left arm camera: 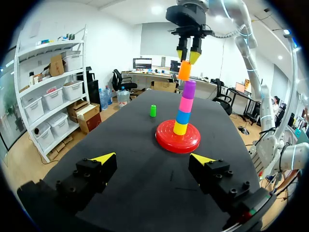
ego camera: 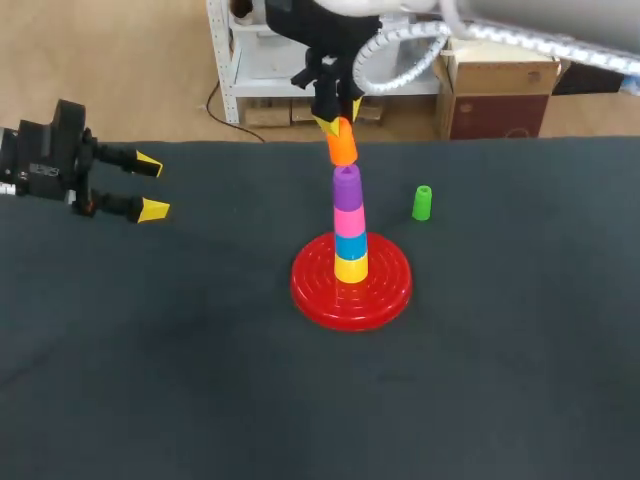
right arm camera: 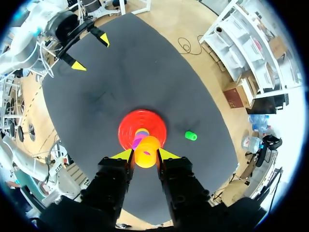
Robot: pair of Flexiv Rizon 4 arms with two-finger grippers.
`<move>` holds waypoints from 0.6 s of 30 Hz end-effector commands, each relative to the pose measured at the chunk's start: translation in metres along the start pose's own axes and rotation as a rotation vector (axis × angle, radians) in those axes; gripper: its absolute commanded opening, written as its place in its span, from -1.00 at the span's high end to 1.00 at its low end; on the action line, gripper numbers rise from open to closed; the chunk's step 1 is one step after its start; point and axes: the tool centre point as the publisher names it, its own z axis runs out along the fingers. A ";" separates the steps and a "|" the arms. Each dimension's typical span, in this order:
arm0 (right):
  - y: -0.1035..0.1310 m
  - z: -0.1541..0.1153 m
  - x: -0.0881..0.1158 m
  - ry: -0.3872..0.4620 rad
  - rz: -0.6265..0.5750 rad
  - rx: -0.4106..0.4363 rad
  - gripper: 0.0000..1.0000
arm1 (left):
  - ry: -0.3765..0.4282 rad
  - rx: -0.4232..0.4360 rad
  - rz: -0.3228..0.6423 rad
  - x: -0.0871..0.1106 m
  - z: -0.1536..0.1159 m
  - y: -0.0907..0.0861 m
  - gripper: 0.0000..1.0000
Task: Pick up and stack the cylinders on the red base in this order: pink,purple,orange,green
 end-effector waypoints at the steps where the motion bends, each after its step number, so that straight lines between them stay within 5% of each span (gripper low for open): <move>1: -0.002 0.002 0.008 -0.561 0.007 -0.027 1.00 | -0.005 -0.004 0.003 0.002 0.000 -0.001 -1.00; 10: -0.015 -0.008 0.009 -0.509 0.026 -0.145 1.00 | -0.005 -0.004 0.003 0.002 0.000 -0.001 -1.00; 18: -0.025 -0.022 0.008 -0.328 -0.015 -0.237 1.00 | -0.005 -0.004 0.003 0.002 0.000 -0.001 -1.00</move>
